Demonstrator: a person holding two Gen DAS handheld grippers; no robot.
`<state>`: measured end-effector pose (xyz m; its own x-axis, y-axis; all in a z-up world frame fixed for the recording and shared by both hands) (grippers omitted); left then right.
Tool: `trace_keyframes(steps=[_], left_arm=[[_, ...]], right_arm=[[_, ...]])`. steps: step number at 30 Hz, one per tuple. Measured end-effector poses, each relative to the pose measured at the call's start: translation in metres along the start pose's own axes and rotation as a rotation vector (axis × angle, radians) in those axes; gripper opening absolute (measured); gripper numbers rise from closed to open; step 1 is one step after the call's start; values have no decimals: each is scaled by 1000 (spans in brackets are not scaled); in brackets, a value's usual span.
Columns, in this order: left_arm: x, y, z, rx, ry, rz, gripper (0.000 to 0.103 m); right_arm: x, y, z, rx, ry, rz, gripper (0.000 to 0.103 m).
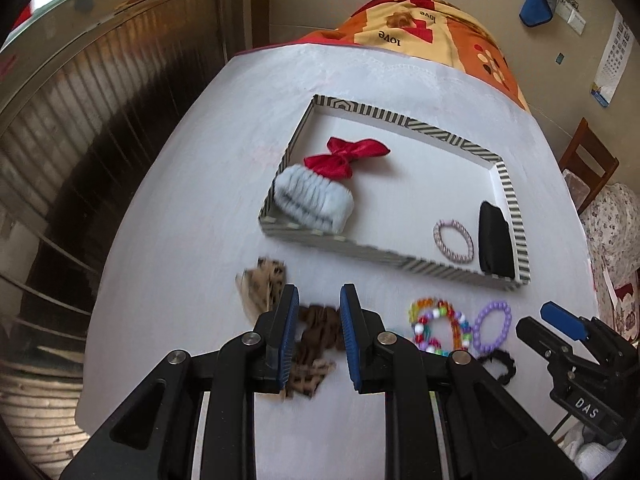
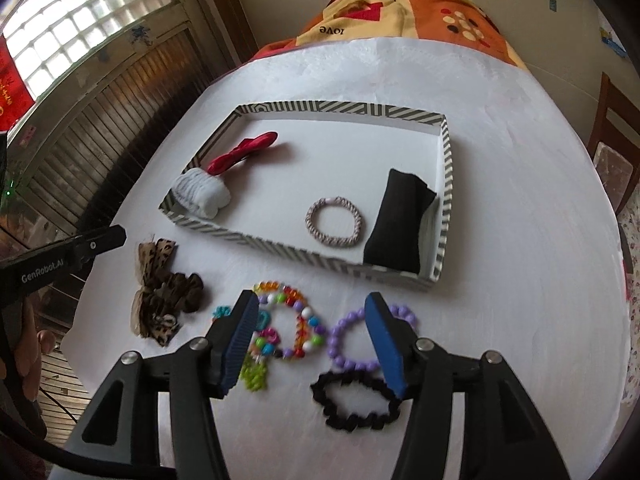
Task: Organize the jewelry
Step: 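Release the red bow onto the white scrunchie and withdraw both tools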
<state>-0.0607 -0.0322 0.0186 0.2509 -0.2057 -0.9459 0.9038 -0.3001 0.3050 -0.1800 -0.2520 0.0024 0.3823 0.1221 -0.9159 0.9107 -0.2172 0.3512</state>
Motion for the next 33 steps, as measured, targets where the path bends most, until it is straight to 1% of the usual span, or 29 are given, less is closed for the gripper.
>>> trace_keyframes(steps=[4,9,17,20,27,33], left_arm=[[-6,-18,-6,-4,-1,-3,14],[-11,-38,-25,-46,-37,-28,14],[-11,-65,-72,-177,-98,-69,14],[-7,-72,-85,-214,-106,-87,18],[-2,-80,-93,-244,-114,-105,19],[4,-77,-86,-237,-124,-123,19]], right_arm=[[-6,-16,-3,7,1,1,60],[-11,-34,-6,12,-4,-4,60],[-15,-61,-4,24,-14,-19,61],[-17,-68,-1,29,-22,-21,62],[-14,-85,17,62,-38,-41,63],[-12,-91,25,70,-44,-43,63]])
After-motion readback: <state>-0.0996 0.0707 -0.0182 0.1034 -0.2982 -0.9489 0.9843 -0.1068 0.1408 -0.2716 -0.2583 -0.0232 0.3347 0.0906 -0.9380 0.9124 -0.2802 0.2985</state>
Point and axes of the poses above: each gripper's, at about its wrist camera, not at the fingertips, and x roughly the way its jaws point, z to its right, y to its top, the point moved 5 cm from there along x, roughly the way its jaws point, and after that the axes turned 9 degrees about -z, right-handed, at the moved point
